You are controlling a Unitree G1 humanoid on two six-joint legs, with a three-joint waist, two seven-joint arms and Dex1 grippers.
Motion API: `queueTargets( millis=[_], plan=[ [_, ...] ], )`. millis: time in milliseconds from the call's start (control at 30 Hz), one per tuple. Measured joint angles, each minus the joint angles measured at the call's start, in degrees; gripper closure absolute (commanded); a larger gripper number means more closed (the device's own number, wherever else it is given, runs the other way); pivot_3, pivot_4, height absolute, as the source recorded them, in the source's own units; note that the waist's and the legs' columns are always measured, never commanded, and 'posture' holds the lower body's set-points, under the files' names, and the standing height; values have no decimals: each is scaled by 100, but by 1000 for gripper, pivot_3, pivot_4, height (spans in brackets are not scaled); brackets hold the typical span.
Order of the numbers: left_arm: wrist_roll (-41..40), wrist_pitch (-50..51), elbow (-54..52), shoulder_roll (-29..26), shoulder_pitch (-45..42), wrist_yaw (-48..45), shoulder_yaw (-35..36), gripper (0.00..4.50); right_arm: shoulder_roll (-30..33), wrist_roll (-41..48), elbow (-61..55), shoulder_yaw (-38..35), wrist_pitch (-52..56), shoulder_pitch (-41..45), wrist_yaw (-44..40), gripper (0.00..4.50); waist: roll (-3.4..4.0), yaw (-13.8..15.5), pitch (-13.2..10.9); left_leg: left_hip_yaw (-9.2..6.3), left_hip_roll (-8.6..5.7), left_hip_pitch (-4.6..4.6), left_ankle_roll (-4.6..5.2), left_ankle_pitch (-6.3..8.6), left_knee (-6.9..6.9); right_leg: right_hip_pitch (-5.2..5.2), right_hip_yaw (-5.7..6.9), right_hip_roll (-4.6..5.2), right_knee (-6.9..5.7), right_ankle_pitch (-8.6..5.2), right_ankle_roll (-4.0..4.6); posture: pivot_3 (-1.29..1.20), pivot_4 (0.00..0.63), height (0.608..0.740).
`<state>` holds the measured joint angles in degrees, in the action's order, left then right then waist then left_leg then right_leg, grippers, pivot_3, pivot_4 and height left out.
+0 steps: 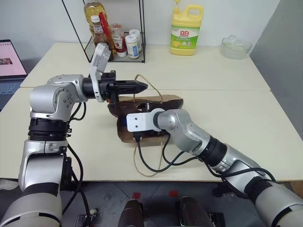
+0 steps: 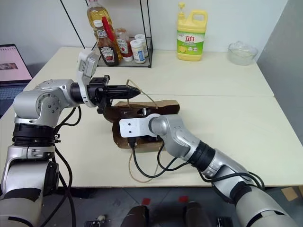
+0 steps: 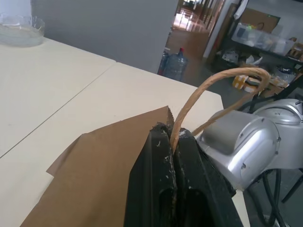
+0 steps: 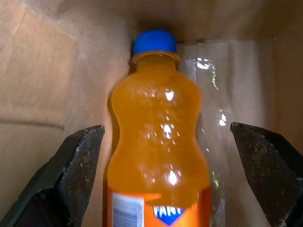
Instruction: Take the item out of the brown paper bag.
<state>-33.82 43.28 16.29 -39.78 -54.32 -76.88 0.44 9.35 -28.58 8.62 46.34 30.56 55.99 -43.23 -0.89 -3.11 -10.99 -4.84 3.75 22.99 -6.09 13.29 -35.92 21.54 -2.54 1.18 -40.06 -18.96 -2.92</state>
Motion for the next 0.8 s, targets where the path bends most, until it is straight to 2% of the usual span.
queueTargets(
  millis=[500, 600, 700, 800],
  plan=[
    [0, 0, 1, 96, -1, 10, -1, 4500, -504, -639, 1172, 64, -560, 129, 172, 14, -2, -29, 3, 0, 0, -22, 11, 6, -4, -6, -5, -2, -31, 0, 0, 0, 150, 740],
    [0, 1, -7, 120, 0, 17, -2, 4500, -558, -646, 1335, 12, -713, 113, 191, 665, -2, -44, 4, 0, 0, -36, 11, 5, -3, -12, -9, -4, -42, -1, 0, 0, 150, 740],
    [0, 2, -23, 121, 3, 20, -4, 4500, -612, -680, 1483, -7, -848, 103, 208, 1649, -3, -62, 5, 0, 0, -41, 11, 3, -4, -12, -10, -4, -57, -1, 1, 0, 150, 740],
    [1, 3, -28, 120, 9, 24, -4, 4500, -609, -734, 1518, -40, -898, 102, 204, 1787, -4, -64, 6, 0, 0, -41, 11, 3, -7, -13, -10, -4, -59, -2, 1, 0, 150, 740]
  ],
)
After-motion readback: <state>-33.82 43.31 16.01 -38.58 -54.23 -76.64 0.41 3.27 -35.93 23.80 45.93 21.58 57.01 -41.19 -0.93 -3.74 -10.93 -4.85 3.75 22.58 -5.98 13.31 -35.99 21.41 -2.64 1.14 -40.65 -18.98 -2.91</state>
